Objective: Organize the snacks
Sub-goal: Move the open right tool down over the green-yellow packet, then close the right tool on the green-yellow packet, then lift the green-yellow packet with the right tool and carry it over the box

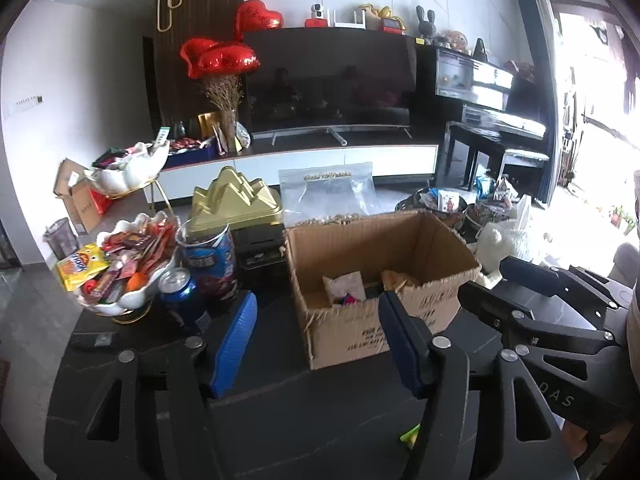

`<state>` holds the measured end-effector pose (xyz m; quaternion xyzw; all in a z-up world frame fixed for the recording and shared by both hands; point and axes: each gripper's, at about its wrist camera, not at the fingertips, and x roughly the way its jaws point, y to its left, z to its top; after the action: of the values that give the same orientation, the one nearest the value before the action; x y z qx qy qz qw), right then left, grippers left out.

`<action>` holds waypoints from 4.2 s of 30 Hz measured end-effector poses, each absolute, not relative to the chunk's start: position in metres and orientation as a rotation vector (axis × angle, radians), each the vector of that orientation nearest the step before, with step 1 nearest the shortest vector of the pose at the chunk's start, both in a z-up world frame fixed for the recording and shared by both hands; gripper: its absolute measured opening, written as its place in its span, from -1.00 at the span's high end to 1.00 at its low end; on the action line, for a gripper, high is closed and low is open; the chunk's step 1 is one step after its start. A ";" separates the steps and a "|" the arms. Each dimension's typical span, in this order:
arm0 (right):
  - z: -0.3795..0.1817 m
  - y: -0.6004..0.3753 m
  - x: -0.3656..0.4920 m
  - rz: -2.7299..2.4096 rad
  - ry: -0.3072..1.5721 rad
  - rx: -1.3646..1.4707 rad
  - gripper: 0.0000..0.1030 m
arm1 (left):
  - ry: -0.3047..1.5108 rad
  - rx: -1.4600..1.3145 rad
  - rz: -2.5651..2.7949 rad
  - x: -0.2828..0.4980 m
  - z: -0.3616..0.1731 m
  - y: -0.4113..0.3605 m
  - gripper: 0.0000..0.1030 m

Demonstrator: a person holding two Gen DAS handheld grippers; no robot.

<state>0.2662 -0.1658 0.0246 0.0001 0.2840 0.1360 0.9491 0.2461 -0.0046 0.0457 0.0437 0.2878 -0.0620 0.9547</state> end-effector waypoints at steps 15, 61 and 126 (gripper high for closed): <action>-0.029 -0.156 0.231 0.312 0.709 -0.007 -0.07 | 0.635 0.102 -0.067 0.200 0.003 0.006 -0.54; -0.172 -0.141 0.241 0.288 1.055 -0.046 0.03 | 0.936 0.132 -0.031 0.202 -0.145 0.004 -0.59; -0.011 -0.151 0.281 0.243 0.667 -0.026 0.48 | 0.699 0.119 -0.072 0.262 -0.009 0.004 -0.59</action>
<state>0.2814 -0.1511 -0.0112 -0.0128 0.3264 0.1191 0.9376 0.2621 0.0035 -0.0088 0.0581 0.3422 -0.0354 0.9372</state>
